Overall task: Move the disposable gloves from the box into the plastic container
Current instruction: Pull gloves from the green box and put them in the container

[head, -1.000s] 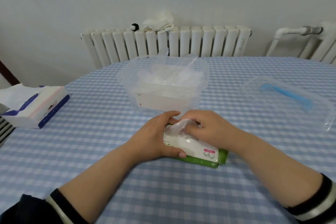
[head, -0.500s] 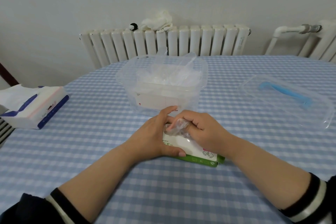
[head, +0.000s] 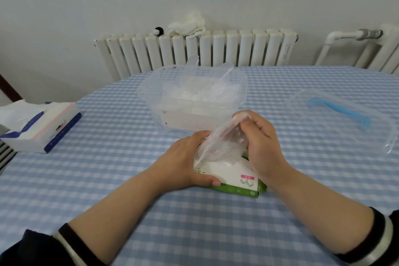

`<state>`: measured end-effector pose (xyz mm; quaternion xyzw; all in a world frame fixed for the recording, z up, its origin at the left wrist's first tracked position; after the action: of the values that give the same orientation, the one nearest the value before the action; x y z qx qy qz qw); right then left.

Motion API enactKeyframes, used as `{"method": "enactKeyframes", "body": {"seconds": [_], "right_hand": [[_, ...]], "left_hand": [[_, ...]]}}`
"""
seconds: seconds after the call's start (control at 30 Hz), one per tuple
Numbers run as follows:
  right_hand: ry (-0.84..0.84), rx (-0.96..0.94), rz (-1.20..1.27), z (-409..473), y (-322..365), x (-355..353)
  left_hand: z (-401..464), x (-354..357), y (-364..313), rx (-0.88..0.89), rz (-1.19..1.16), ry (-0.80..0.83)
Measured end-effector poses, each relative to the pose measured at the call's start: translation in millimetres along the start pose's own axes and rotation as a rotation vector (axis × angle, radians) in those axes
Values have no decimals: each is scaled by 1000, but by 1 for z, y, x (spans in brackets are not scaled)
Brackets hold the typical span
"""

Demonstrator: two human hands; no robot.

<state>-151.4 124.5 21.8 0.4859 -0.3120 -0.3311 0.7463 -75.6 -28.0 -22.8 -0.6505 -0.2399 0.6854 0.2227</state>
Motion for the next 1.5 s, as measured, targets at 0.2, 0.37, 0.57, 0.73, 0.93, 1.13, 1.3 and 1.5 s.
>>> {"method": "enactKeyframes", "body": {"seconds": [0.2, 0.37, 0.57, 0.73, 0.93, 1.13, 1.3, 1.5], "right_hand": [[-101, 6, 196, 2, 17, 1], [-230, -12, 305, 17, 48, -12], [-252, 81, 486, 22, 53, -19], [-281, 60, 582, 29, 60, -27], [-298, -97, 829, 41, 90, -53], [-250, 65, 896, 38, 68, -35], [-163, 139, 675, 30, 51, -24], [0, -38, -91, 34, 69, -34]], "left_hand": [[0, 0, -2, 5, 44, 11], [-2, -2, -9, 21, 33, 11], [-5, -5, -14, 23, 30, 19], [-4, -4, -14, 9, 56, 34], [-4, -9, -14, -45, 68, 90], [3, -35, -63, 18, -405, -195], [20, -58, -82, -52, -762, -531], [34, -113, -86, -16, -304, -514]]}}
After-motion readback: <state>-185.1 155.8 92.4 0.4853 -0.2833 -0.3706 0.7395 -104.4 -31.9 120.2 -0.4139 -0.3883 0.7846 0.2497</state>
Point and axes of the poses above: each hand's wrist, its own z-axis towards the middle knuckle, its own x-axis out of the palm, y = z × x, the point moved 4 cm from there along z, towards the middle knuckle, and after that the axes turned 2 degrees about z, right-handed, at the moved point
